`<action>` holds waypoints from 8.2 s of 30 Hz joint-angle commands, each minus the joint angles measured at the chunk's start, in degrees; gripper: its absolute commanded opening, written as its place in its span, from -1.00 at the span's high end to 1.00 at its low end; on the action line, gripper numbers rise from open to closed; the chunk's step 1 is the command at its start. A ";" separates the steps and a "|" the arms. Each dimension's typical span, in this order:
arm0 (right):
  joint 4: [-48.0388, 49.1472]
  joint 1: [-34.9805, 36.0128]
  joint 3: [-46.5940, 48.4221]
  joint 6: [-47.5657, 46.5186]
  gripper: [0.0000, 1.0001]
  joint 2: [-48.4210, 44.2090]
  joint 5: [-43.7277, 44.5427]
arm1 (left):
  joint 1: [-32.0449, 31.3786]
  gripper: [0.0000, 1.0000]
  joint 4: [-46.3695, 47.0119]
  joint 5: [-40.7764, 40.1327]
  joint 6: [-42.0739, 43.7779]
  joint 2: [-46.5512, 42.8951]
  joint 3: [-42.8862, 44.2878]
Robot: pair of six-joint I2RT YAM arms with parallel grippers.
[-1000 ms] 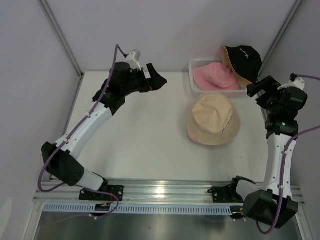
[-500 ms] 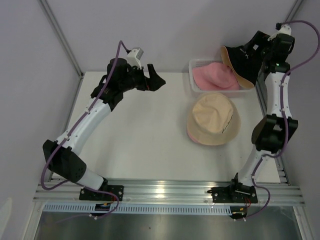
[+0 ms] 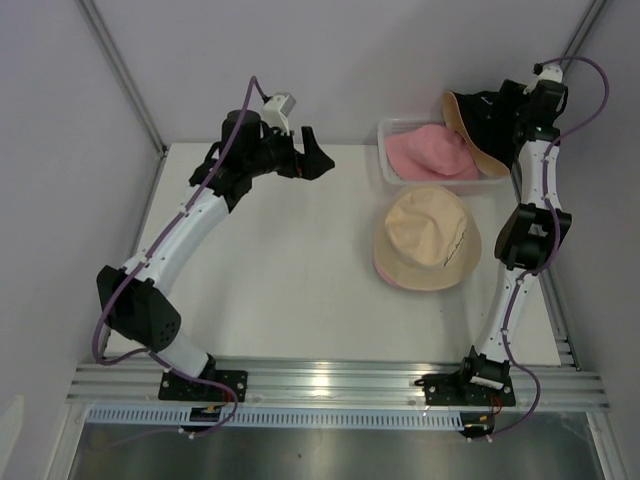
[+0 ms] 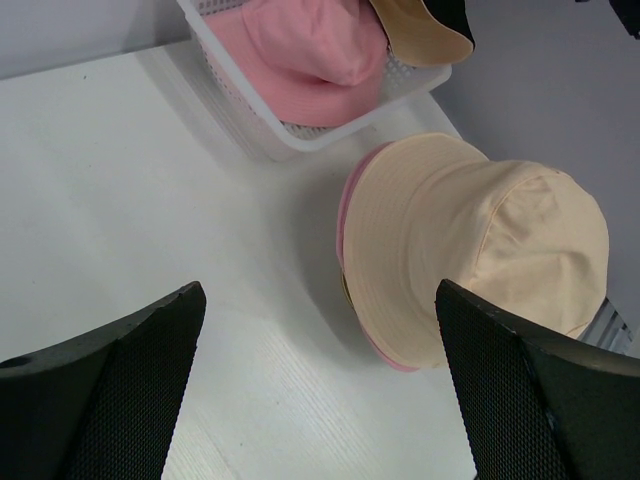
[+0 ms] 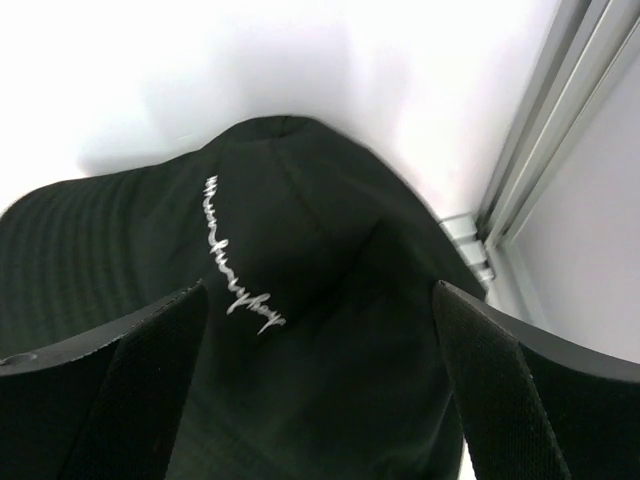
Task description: Stack the hats
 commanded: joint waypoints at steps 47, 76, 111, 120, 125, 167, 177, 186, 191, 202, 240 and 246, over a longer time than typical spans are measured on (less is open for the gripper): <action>7.32 23.14 -44.91 -13.57 1.00 -64.46 -7.61 | 0.33 -0.99 3.83 3.28 -14.24 -7.70 4.14; -15.26 29.90 -73.59 -16.65 0.97 -87.35 -8.49 | 0.33 -0.99 12.60 10.55 -15.11 -14.59 -16.52; -0.94 -9.63 -85.18 33.37 -0.99 -84.54 -9.96 | -7.23 -0.91 46.01 8.55 -51.59 -5.97 -37.79; 15.49 -14.13 -99.69 42.59 -0.93 -83.66 -23.95 | -10.92 -0.82 56.12 7.76 -58.18 -3.16 -40.61; 24.54 -14.04 -104.17 47.69 -0.82 -83.22 -28.35 | -11.54 -0.79 59.36 6.88 -59.67 -1.23 -41.04; 24.02 -12.11 -109.27 45.41 1.00 -89.02 -31.25 | -15.23 -0.65 53.66 0.73 -54.58 7.56 -40.08; 23.24 -12.02 -109.62 45.15 1.00 -88.93 -30.81 | -17.34 -0.05 64.73 2.05 -58.80 12.40 -37.97; 23.06 -11.58 -112.44 44.18 1.00 -89.46 -30.02 | -17.95 0.09 75.02 -0.59 -60.39 13.89 -41.30; 22.88 -11.40 -112.52 43.13 1.00 -89.02 -29.49 | -17.61 -0.29 83.88 -3.66 -56.62 15.99 -45.51; 22.09 -11.31 -112.61 41.28 1.00 -88.93 -28.79 | -11.10 -0.35 109.29 0.11 -58.63 24.61 -48.52; 23.50 -10.26 -114.19 40.93 1.00 -87.97 -27.56 | -15.85 -0.20 110.88 6.35 -59.33 24.44 -35.59; 22.79 -10.00 -114.63 38.83 1.00 -87.79 -25.90 | -15.76 -0.18 110.88 7.05 -57.92 22.15 -35.77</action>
